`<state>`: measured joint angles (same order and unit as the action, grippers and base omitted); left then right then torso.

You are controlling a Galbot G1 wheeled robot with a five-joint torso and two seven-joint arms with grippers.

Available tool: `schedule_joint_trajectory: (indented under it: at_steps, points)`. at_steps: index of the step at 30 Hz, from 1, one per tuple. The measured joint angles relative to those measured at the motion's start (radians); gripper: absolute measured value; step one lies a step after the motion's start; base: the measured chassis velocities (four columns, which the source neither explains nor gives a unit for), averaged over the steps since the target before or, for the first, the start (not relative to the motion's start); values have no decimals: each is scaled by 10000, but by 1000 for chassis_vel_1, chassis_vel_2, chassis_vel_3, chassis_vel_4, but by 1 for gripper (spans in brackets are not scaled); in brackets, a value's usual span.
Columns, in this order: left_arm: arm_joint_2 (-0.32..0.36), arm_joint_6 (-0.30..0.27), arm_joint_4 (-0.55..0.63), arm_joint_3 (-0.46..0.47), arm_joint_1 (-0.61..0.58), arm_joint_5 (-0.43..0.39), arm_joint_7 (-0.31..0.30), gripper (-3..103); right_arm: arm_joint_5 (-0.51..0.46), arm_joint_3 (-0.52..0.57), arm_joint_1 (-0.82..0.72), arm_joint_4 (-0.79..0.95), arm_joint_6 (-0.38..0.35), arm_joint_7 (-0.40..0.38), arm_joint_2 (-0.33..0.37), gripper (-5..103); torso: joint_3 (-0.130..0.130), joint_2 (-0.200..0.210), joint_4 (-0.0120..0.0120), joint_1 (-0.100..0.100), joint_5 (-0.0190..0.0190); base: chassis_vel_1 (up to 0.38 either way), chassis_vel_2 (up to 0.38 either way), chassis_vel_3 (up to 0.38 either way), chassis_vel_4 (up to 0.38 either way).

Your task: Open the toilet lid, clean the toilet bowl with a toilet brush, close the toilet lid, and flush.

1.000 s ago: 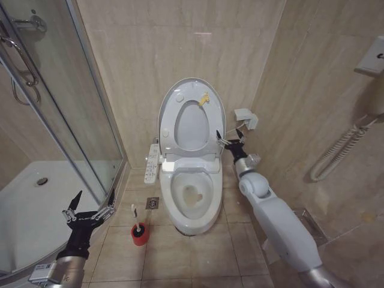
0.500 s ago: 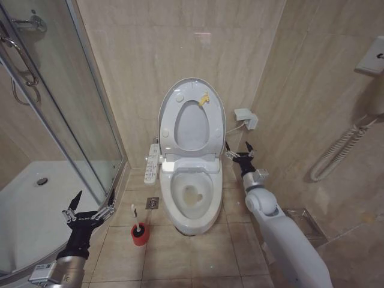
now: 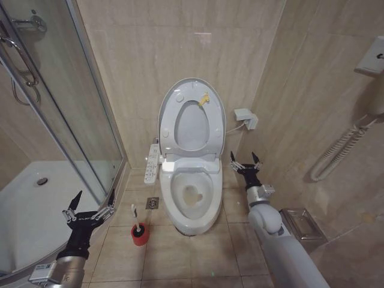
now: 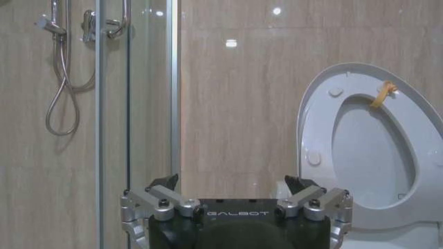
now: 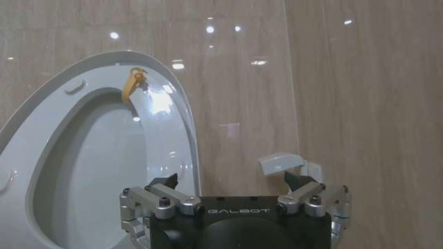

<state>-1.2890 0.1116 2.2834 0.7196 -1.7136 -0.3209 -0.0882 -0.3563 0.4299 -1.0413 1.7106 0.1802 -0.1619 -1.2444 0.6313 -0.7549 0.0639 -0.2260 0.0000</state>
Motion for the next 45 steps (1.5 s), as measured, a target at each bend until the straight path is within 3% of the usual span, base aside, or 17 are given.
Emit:
schedule_joint_trajectory:
  at_steps: [16,36,45]
  points:
    - [0,0,0,0,0,0,0,100,329,325,-1406,946,335,183,-40,100,0,0,0,-1,0,0,0,0,0]
    - [0,0,0,0,0,0,0,100,868,583,-2783,1538,866,496,-837,100,0,1,0,0,-1,0,0,0,0]
    - [0,0,0,0,0,0,0,100,909,865,-3138,2002,795,219,-788,100,0,1,0,0,-1,0,0,0,0]
